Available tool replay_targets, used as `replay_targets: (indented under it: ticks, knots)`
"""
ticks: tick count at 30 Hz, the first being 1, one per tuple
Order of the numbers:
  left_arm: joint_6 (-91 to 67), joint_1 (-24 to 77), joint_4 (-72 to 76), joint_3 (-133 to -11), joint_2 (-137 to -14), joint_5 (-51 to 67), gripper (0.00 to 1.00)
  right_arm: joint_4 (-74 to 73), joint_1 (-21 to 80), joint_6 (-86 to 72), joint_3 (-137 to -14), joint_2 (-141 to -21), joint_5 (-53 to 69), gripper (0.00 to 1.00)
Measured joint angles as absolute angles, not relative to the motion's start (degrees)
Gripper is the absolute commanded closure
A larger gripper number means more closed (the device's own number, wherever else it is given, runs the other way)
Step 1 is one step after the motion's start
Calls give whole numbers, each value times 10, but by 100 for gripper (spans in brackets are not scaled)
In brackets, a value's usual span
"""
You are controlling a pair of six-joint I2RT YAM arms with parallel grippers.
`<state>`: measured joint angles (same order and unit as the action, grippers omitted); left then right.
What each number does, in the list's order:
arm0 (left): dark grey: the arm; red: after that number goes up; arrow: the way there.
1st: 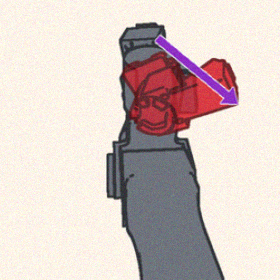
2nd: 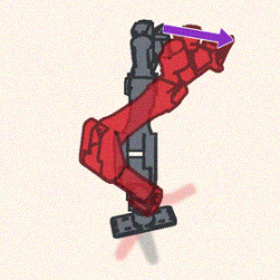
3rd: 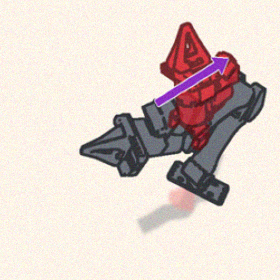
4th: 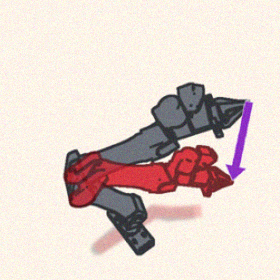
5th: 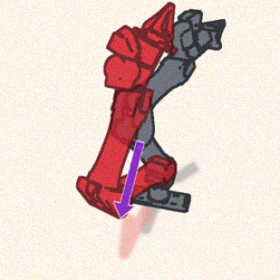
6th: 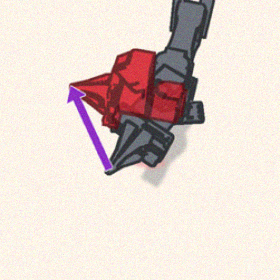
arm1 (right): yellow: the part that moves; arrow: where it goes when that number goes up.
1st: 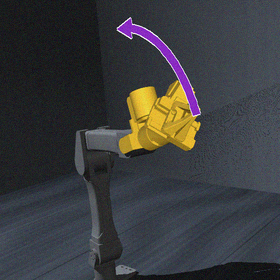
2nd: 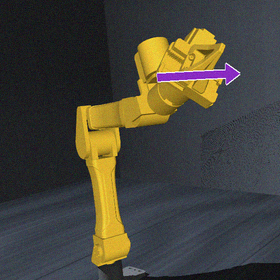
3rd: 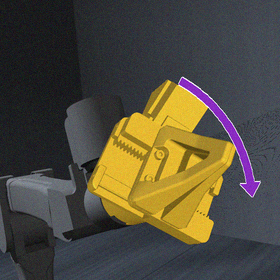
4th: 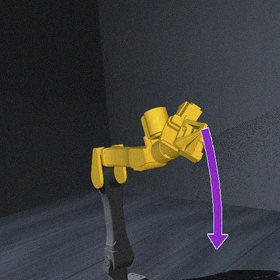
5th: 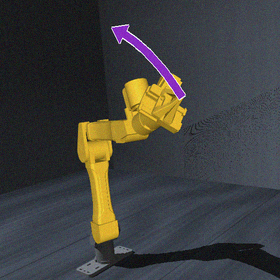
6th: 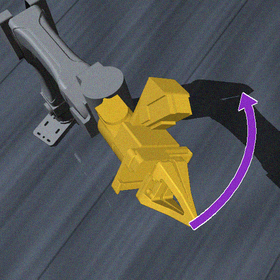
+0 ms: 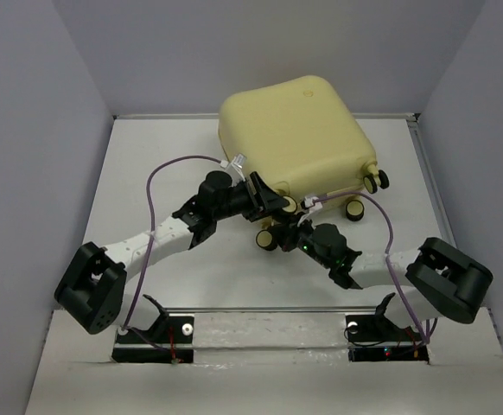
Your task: Pack the luggage
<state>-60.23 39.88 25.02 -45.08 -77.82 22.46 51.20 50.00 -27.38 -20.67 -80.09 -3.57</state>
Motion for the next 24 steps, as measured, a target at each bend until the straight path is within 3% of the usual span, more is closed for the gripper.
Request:
replay_targets:
  ticks: [7,16,17,20,21,24]
  knots:
    - [-619,379,175,-523,-796,204,94,677,538,-324,-266,-942,-133,93]
    - [-616,378,205,-521,-799,-15,94,785,554,-451,-492,-1178,-280,93]
    - [-618,378,228,-514,-798,-43,94,788,554,-460,-514,-1192,-289,86]
    - [-628,378,280,-484,-783,-63,94,794,557,-491,-526,-1197,-285,49]
    - [-636,379,291,-474,-777,-55,94,794,562,-496,-521,-1194,-267,30]
    - [-636,401,290,-438,-752,-29,94,780,603,-495,-435,-1157,-223,15]
